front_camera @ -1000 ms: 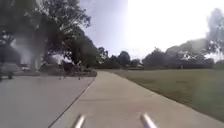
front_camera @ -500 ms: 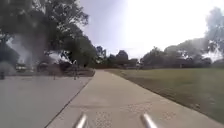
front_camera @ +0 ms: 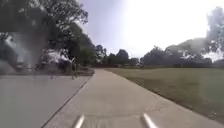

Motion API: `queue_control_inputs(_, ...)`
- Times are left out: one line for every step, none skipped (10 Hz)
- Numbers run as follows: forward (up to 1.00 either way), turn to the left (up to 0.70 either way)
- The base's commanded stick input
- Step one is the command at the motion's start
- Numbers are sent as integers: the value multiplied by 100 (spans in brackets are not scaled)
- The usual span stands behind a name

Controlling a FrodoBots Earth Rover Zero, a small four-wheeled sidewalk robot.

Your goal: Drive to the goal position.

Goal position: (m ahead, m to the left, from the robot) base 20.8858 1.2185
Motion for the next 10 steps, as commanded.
queue_control_inputs(70, 0)
queue_control_inputs(70, 0)
queue_control_inputs(70, 0)
queue_control_inputs(70, 0)
queue_control_inputs(70, 0)
queue_control_inputs(70, 0)
queue_control_inputs(70, 0)
queue_control_inputs(70, 0)
queue_control_inputs(70, 0)
queue_control_inputs(70, 0)
